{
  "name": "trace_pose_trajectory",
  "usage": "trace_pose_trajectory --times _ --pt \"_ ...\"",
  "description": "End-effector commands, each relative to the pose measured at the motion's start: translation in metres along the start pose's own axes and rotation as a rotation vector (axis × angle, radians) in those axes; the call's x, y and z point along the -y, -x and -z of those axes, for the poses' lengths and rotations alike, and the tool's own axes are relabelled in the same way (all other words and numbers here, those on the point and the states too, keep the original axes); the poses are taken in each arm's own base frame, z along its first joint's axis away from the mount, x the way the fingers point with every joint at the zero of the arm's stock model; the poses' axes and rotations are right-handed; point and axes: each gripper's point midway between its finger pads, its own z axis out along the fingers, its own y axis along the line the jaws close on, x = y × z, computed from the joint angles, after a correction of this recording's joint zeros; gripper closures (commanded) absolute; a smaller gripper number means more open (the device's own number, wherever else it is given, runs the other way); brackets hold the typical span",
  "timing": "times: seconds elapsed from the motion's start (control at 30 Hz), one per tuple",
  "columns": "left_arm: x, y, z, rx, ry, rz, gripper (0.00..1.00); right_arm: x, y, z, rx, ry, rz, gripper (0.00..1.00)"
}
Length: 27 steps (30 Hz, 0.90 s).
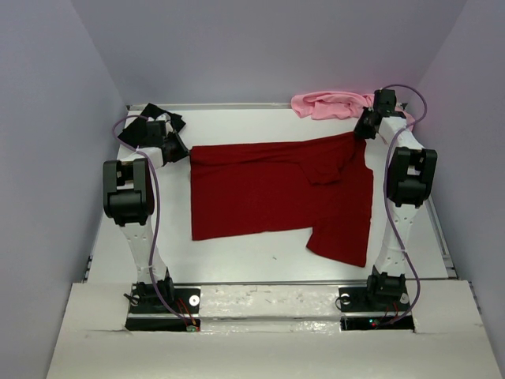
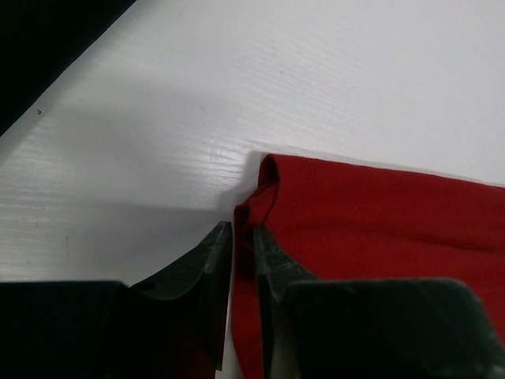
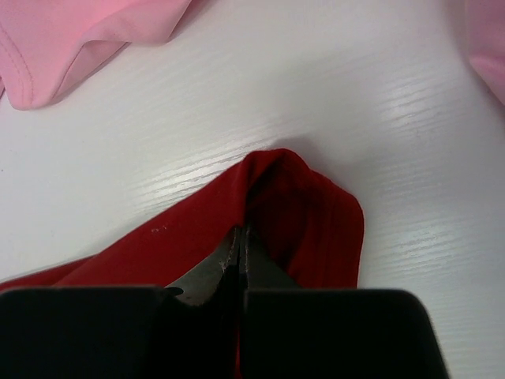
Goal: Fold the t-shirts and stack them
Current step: Fold the tshirt
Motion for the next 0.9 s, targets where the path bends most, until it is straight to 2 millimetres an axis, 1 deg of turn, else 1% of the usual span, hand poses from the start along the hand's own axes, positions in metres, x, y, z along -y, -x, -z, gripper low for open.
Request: trace_pose_trajectory --times 0.0,0.03,0.1,0.17,0.2,0.27,0.43,0.5,0.57,0.6,0.67,0.87 --pt "0.015 0.018 0.003 0.032 -0.045 -0.025 0.69 -0.005 0.021 0.009 0.054 0.004 0.017 1.0" --pt "0.015 0.017 0.003 0.028 -0.047 -0.021 0.61 -0.004 0.02 0.008 0.051 0.004 0.016 1.0" --pt "0.015 0.016 0.001 0.023 -0.05 -0.021 0.57 -0.005 0.018 0.007 0.046 0.008 0.014 1.0" --pt "0.016 0.014 0.0 0.018 -0.057 -0.019 0.49 -0.005 0.017 0.006 0.044 0.009 0.013 1.0" --pt "0.02 0.012 0.0 0.008 -0.081 -0.019 0.46 -0.005 0.017 0.006 0.043 0.012 0.011 1.0" --pt "0.025 0.013 -0.001 0.007 -0.102 -0.02 0.45 -0.006 0.016 0.005 0.041 0.014 0.013 1.0" --pt "0.028 0.006 -0.005 -0.015 -0.121 -0.02 0.46 -0.006 0.016 0.006 0.039 0.015 0.011 1.0" --pt "0.029 0.006 -0.005 -0.016 -0.125 -0.023 0.49 -0.006 0.016 0.006 0.04 0.015 0.01 1.0" --pt "0.032 0.005 -0.005 -0.019 -0.137 -0.023 0.7 -0.006 0.016 0.005 0.038 0.016 0.008 1.0" --pt "0.032 0.005 -0.005 -0.019 -0.137 -0.023 0.83 -0.006 0.015 0.005 0.035 0.017 0.008 1.0" --pt "0.031 0.004 -0.006 -0.022 -0.132 -0.02 1.0 -0.006 0.014 0.005 0.035 0.018 0.006 1.0" --pt "0.026 0.008 -0.004 -0.004 -0.096 -0.03 1.0 -0.004 0.012 0.002 0.028 0.009 0.009 1.0"
